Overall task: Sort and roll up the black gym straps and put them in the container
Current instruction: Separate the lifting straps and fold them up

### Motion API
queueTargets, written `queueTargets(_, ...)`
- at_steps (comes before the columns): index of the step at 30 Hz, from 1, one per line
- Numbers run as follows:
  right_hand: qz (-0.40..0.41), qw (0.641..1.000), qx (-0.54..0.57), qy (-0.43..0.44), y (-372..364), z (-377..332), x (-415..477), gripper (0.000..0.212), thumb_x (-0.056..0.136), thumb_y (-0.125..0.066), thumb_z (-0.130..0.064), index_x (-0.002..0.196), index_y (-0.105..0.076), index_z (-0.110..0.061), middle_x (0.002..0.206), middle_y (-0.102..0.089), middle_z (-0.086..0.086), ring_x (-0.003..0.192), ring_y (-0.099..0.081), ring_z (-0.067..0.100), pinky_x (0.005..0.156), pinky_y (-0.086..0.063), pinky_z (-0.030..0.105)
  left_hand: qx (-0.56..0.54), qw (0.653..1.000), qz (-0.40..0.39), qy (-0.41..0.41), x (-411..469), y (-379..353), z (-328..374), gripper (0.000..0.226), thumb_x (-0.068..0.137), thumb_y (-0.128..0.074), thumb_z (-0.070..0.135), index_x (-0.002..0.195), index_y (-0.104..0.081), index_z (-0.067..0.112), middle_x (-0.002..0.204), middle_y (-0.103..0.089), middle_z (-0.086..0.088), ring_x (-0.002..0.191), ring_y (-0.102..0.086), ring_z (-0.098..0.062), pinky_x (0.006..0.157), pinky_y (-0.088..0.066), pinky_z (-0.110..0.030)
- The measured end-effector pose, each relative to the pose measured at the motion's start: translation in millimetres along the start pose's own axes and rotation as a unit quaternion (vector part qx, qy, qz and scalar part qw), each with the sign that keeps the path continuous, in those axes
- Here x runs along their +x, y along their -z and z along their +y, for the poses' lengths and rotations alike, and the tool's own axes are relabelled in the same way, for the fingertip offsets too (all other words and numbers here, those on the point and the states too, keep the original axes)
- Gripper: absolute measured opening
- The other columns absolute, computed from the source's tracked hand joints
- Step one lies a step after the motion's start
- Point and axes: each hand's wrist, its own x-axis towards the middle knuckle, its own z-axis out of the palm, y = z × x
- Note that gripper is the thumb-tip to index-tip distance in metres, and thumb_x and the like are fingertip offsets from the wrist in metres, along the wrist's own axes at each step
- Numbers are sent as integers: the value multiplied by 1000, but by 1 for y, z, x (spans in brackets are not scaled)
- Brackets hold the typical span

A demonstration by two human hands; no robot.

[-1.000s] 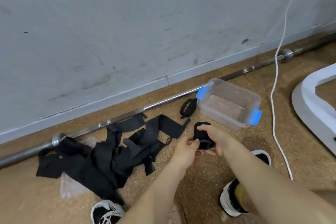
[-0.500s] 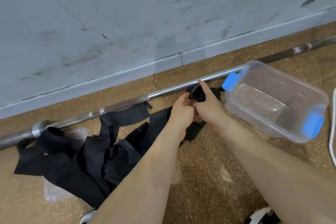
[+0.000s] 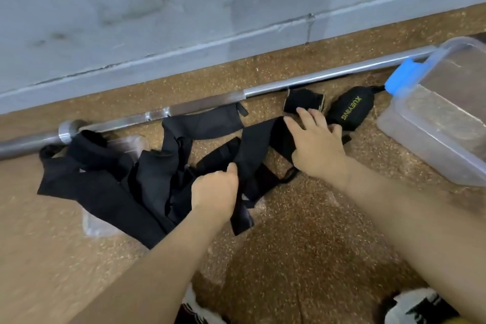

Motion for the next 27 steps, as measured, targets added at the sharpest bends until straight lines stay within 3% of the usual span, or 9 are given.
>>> queueTargets(2, -54, 994, 73, 58, -3, -15, -3, 101, 87, -69, -17, 155, 1, -43, 166, 8, -6, 151, 3, 25, 111, -24, 65, -168, 984, 52, -19, 0, 9, -14, 25, 93, -54, 9, 115, -60, 18, 100, -68, -4, 96, -65, -29, 73, -49, -36)
queueTargets(6, -69, 938, 287, 183, 1, -51, -19, 111, 76, -85, -23, 153, -10, -48, 165, -8, -5, 152, -9, 13, 116, -28, 56, -496, 860, -18, -115, -23, 58, -32, 27, 92, -60, -1, 102, -69, 23, 100, -72, 6, 102, -67, -16, 90, -50, -31)
queueTargets(9, -109, 767, 619, 129, 21, -67, -39, 64, 80, -80, -13, 134, -52, -35, 128, -64, -6, 120, -59, 1, 99, -47, 29, -768, 635, -16, -79, -49, 85, -38, 27, 87, -61, -5, 105, -70, 13, 102, -75, -8, 97, -71, -25, 84, -56, -39)
queueTargets(12, -92, 718, 690, -7, 30, -74, -53, 16, 93, -67, -31, 106, -73, -24, 107, -74, -1, 112, -67, 26, 93, -50, 40, -885, 462, 14, -64, -63, 94, -46, 29, 78, -64, 8, 107, -67, 7, 101, -72, -14, 92, -70, -29, 78, -60, -39)
queueTargets(13, -62, 712, 697, -53, 33, -75, -57, 15, 96, -64, -30, 103, -74, -21, 106, -74, 0, 111, -66, 26, 92, -51, 40, -880, 468, 8, -73, -68, 95, -47, 32, 76, -66, 7, 109, -67, 8, 103, -73, -13, 95, -70, -29, 81, -60, -39)
queueTargets(15, 5, 708, 697, -111, 39, -72, -68, 17, 99, -59, -24, 94, -74, -18, 97, -74, 1, 96, -68, 20, 79, -53, 32, -812, 577, -15, -94, -79, 90, -49, 43, 76, -69, -3, 116, -65, 12, 111, -73, -9, 103, -70, -27, 88, -58, -40)
queueTargets(18, 103, 787, 587, -161, 43, -55, -85, 24, 102, -54, -16, 84, -71, -14, 76, -64, -5, 74, -58, 12, 65, -47, 24, -681, 727, -54, -68, -88, 72, -54, 42, 85, -69, -5, 121, -65, 17, 112, -74, -2, 103, -70, -20, 94, -55, -39)
queueTargets(23, 184, 864, 433, -177, 40, -29, -98, 25, 99, -57, -14, 83, -72, -1, 84, -69, 14, 85, -65, 30, 80, -51, 41, -599, 798, -62, -5, -98, 40, -61, 12, 86, -76, 29, 88, -75, 17, 81, -76, 3, 76, -69, -10, 77, -52, -24)
queueTargets(27, 73, 937, 308, -147, 36, -31, -95, 24, 96, -57, -16, 83, -70, -31, 104, -69, -2, 107, -61, 26, 99, -47, 47, -546, 836, -44, -38, -96, 9, -58, 6, 93, -69, 24, 90, -67, 19, 86, -72, 5, 81, -67, -9, 74, -51, -22)
